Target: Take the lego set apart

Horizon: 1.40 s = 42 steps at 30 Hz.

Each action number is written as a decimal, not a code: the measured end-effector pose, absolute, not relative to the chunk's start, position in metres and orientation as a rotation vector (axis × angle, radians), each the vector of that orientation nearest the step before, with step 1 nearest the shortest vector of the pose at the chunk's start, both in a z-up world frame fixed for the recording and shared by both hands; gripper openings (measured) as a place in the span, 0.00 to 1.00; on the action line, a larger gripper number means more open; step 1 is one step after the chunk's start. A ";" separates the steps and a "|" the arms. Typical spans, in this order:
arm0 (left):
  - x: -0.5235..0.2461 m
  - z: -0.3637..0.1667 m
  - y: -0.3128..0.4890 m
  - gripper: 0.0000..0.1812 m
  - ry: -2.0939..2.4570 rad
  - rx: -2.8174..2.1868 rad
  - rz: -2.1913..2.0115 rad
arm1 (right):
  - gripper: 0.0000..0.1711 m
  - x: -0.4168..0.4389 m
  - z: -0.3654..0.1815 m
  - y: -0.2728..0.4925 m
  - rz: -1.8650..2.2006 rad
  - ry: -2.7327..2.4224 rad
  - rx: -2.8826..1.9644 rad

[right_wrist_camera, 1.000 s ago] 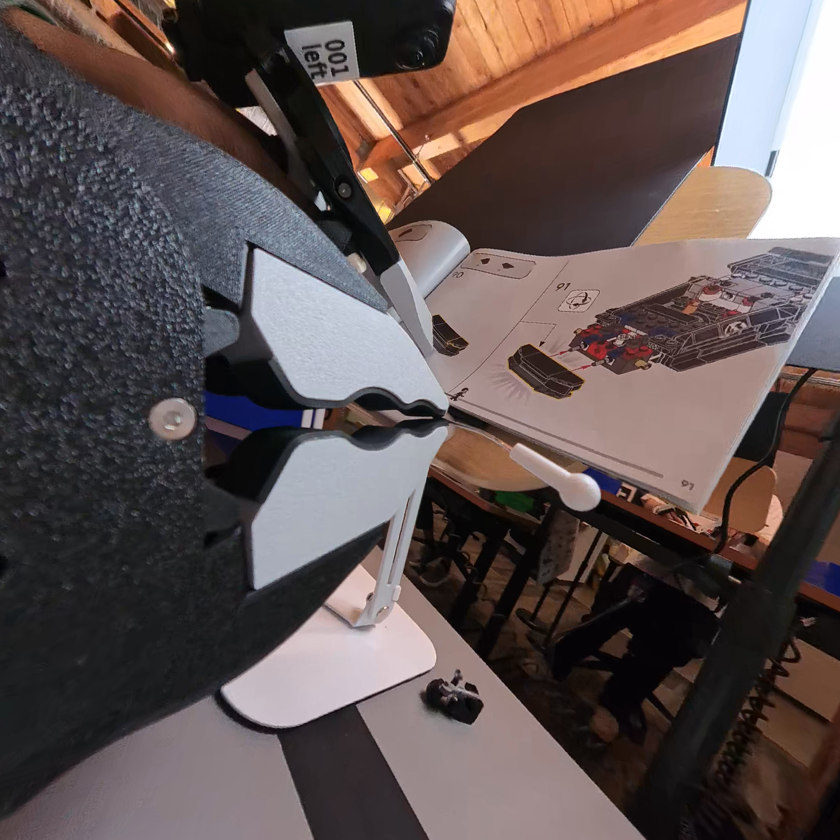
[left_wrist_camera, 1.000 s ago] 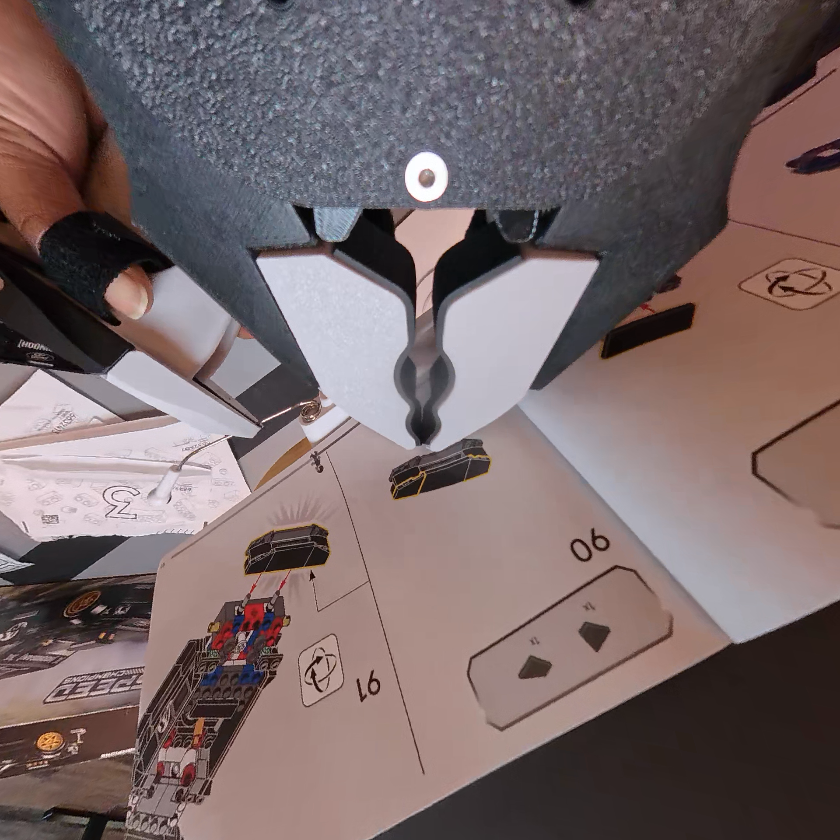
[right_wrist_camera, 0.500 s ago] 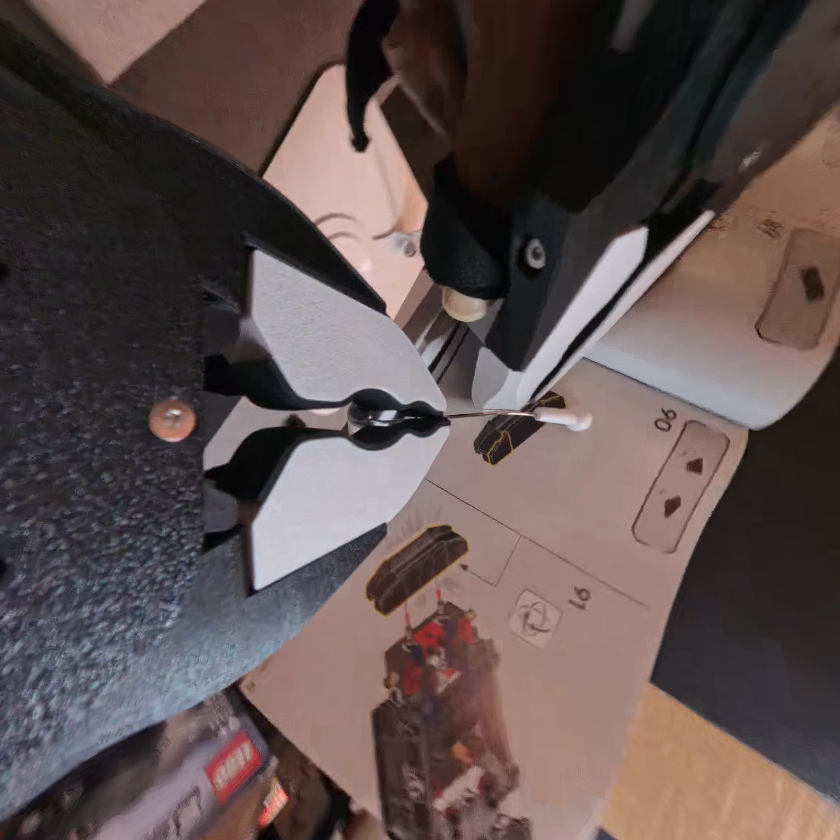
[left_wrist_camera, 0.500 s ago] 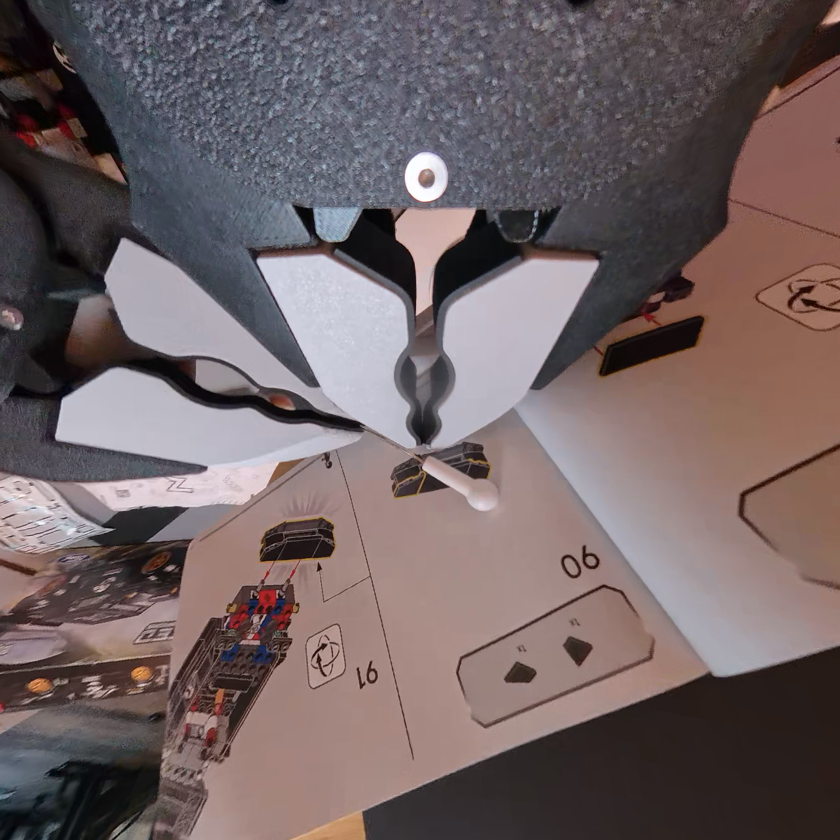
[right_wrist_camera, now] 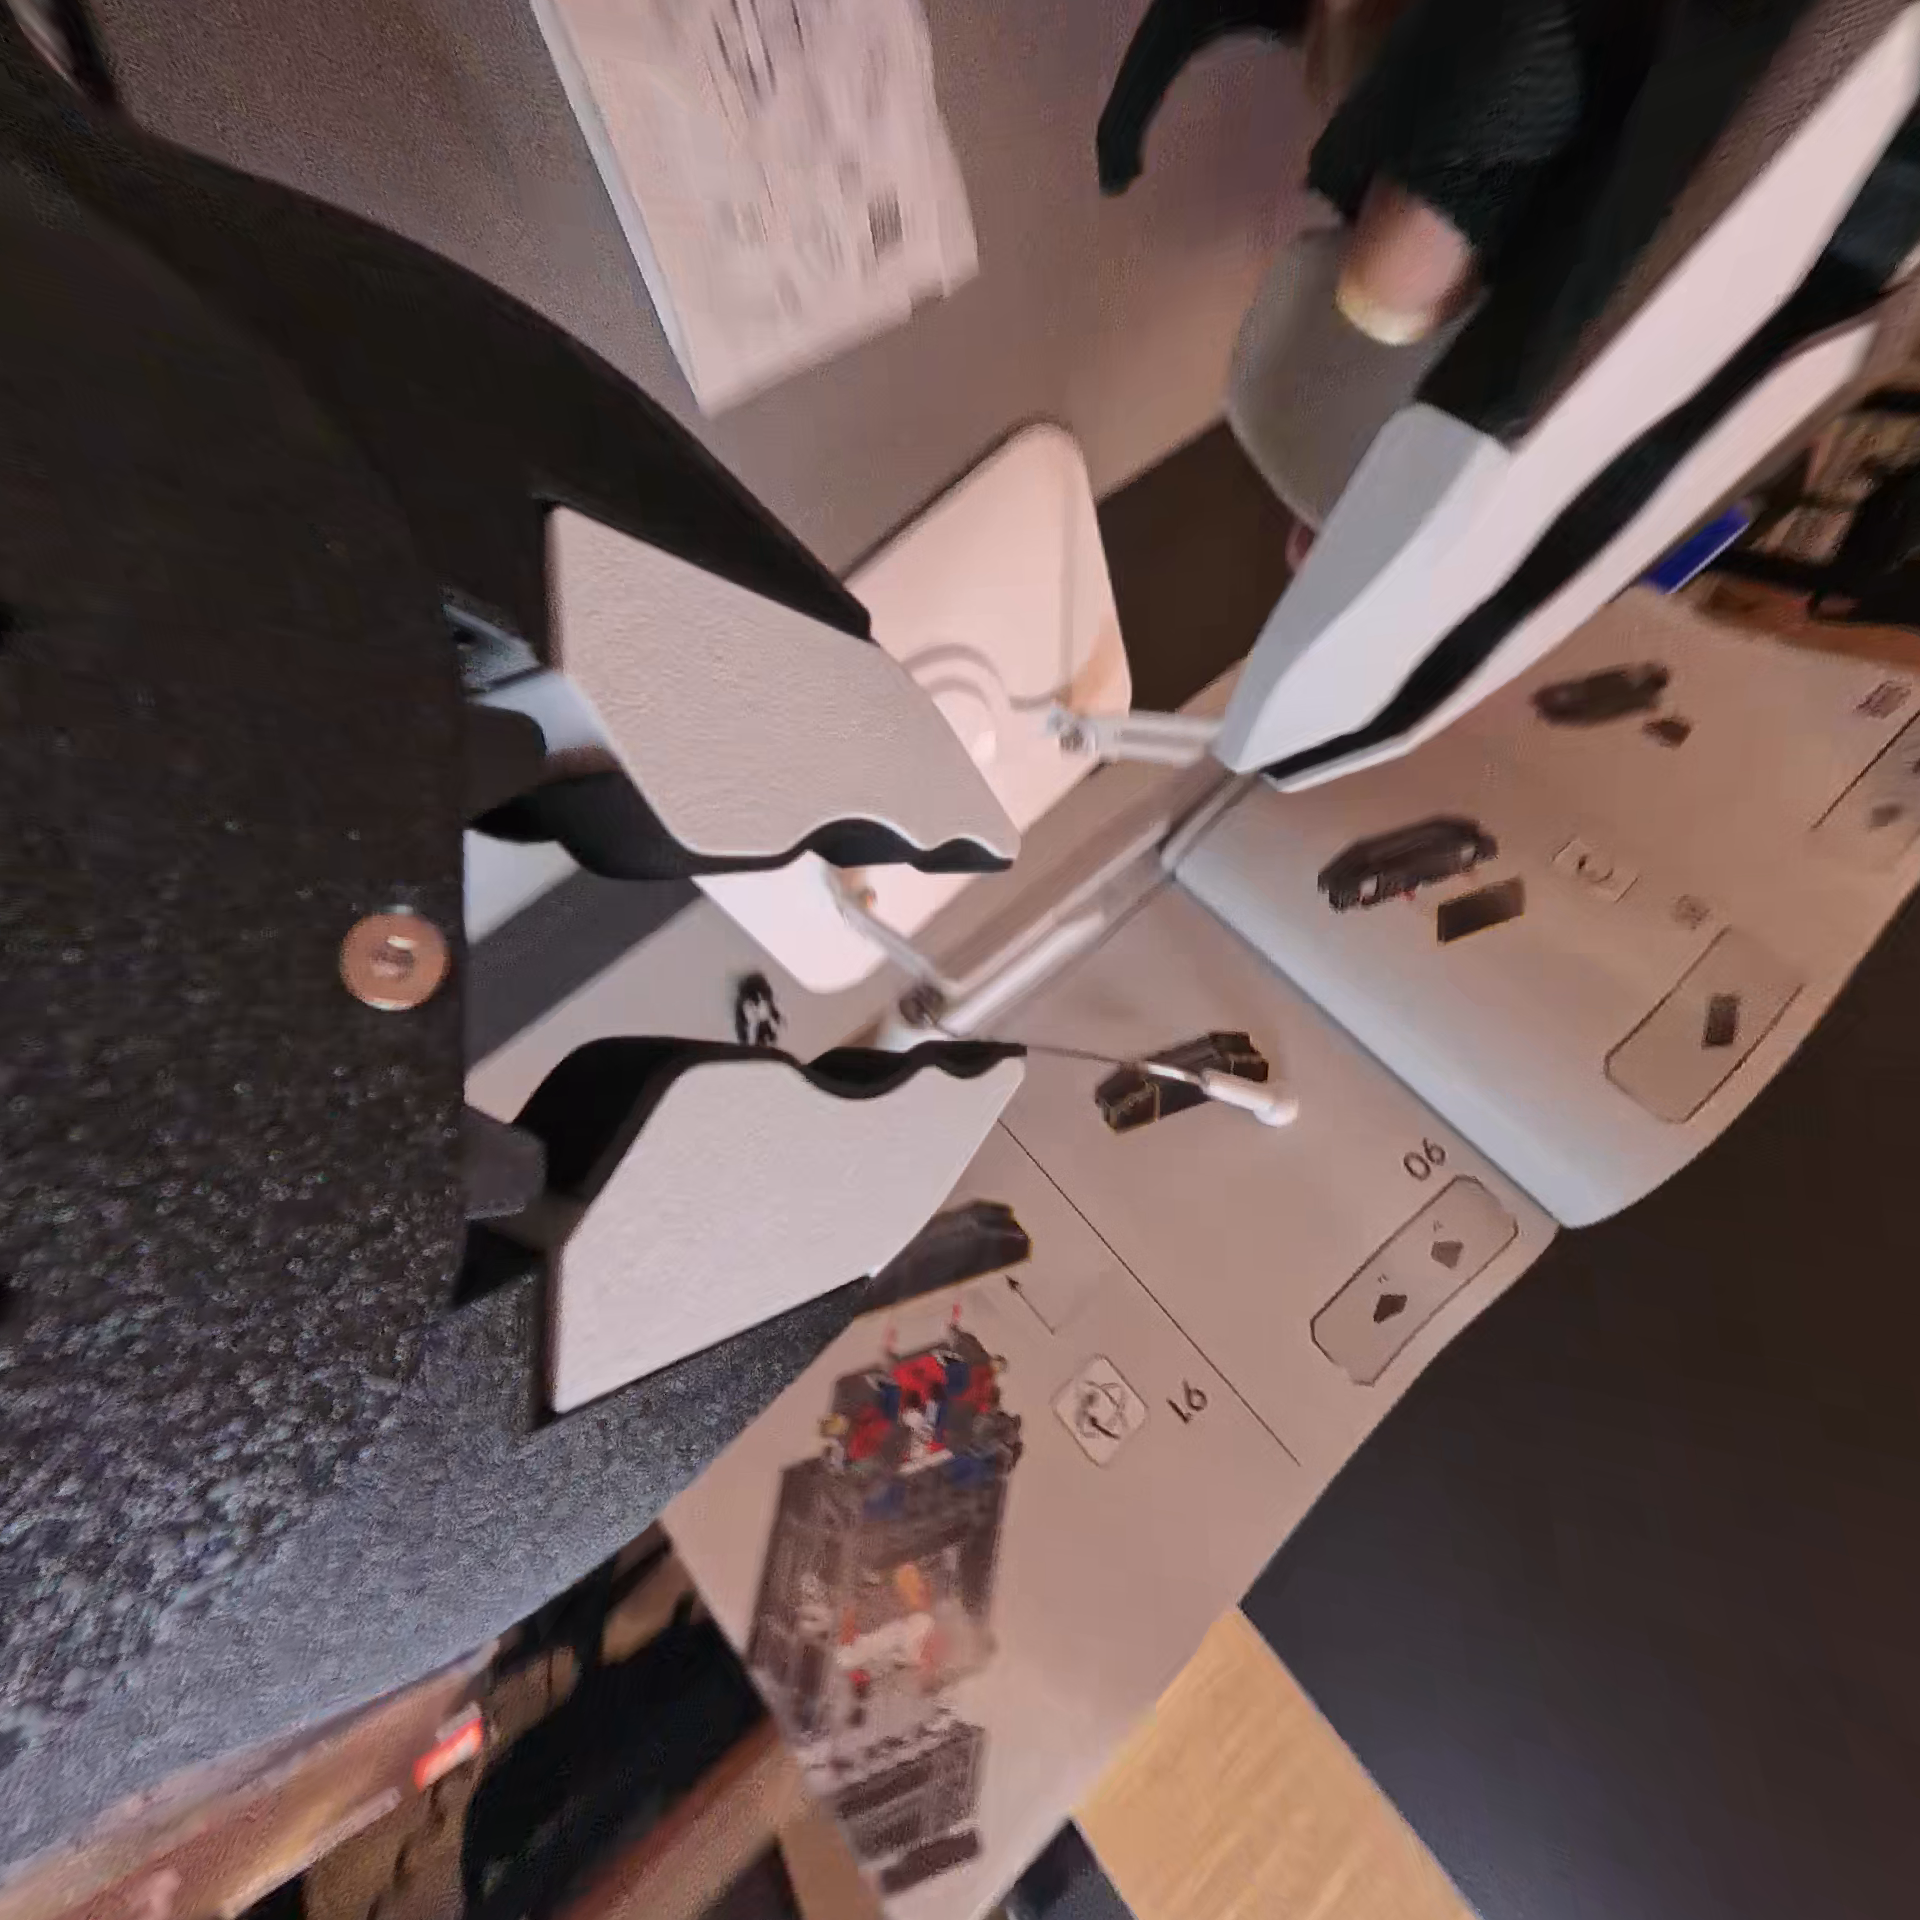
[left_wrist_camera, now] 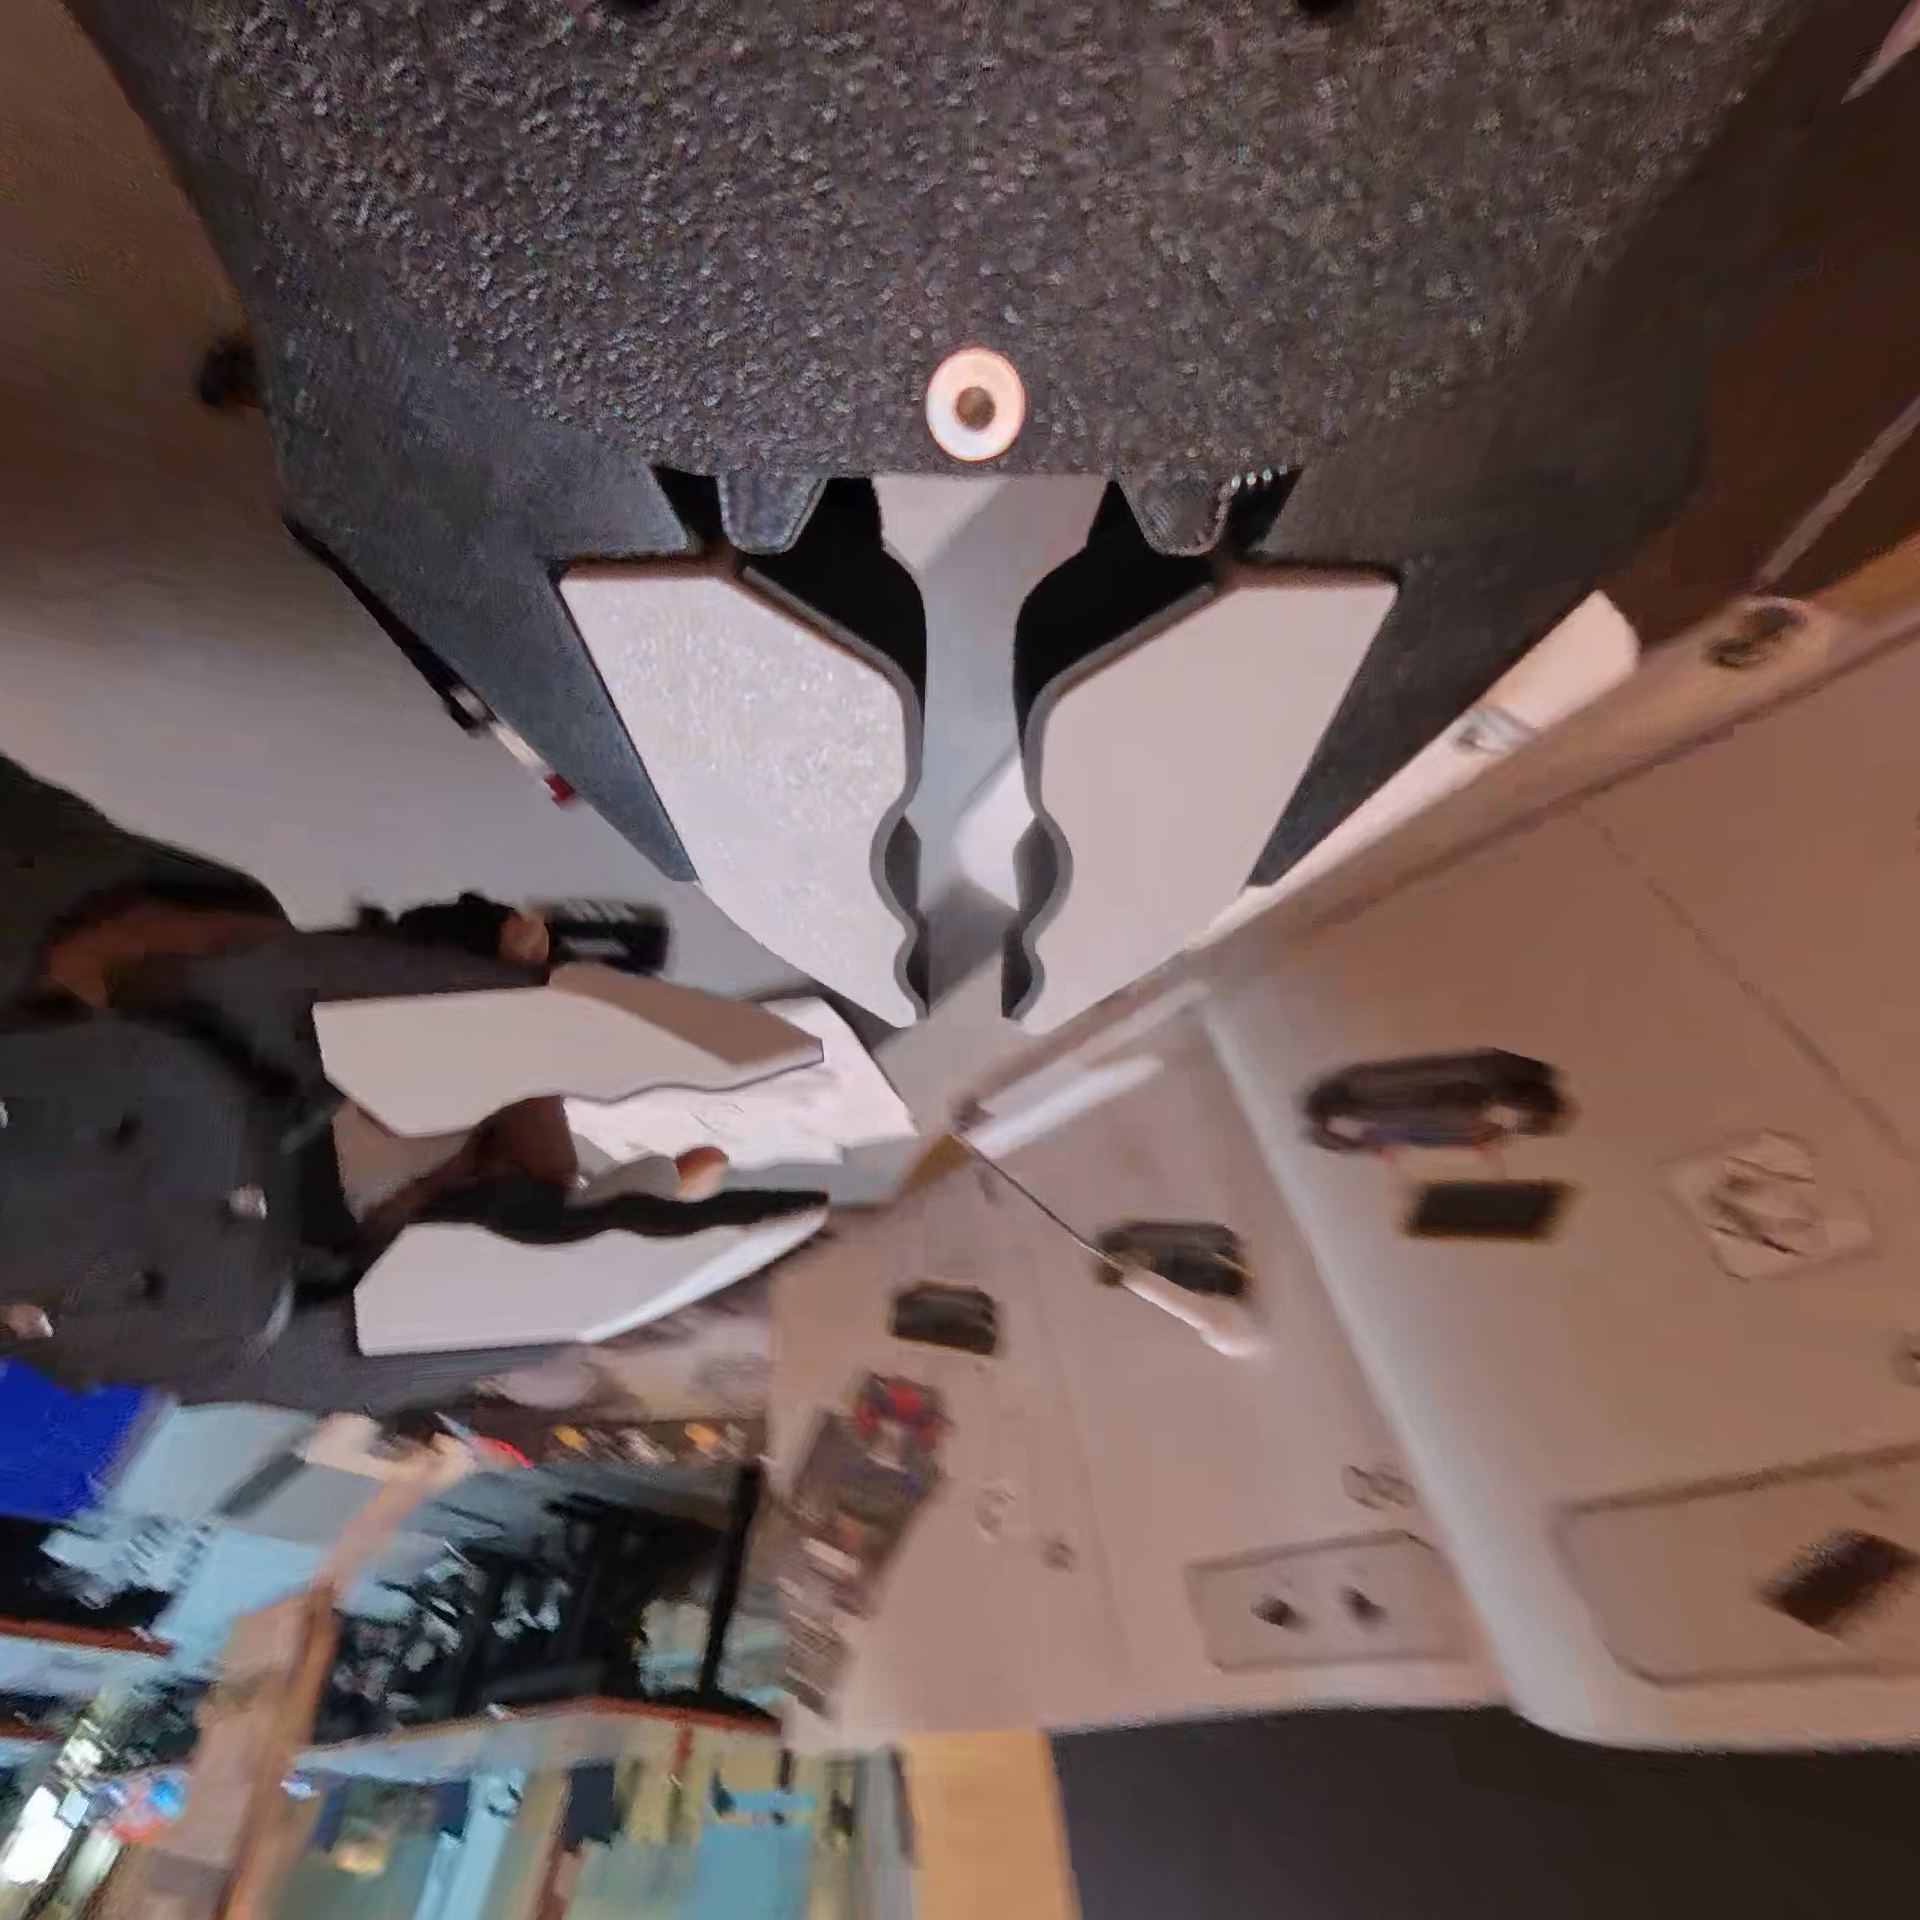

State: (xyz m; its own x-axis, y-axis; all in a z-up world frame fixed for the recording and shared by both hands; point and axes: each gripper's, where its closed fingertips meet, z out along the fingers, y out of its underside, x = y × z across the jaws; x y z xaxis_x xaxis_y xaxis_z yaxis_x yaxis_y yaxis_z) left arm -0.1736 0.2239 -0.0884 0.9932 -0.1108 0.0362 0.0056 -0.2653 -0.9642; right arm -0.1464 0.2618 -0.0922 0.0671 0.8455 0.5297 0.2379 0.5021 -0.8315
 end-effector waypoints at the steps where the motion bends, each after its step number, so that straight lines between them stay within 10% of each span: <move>1: -0.155 -0.096 0.213 0.08 0.133 -1.871 -0.154 | 0.18 -0.130 -0.096 0.249 0.649 -1.499 -1.009; 11: -0.013 -0.244 0.103 0.23 0.438 -2.287 -0.333 | 0.22 0.025 -0.210 0.206 0.643 -1.891 -1.186; 20: 0.024 -0.274 0.122 0.46 0.204 -2.340 -0.139 | 0.31 0.014 -0.239 0.237 0.498 -2.253 -1.022; 32: 0.022 -0.275 0.120 0.48 0.056 -2.336 -0.019 | 0.48 -0.018 -0.268 0.232 0.985 -2.881 -1.183; 42: 0.026 -0.284 0.116 0.46 0.129 -2.357 -0.104 | 0.44 0.011 -0.271 0.217 1.056 -2.772 -1.190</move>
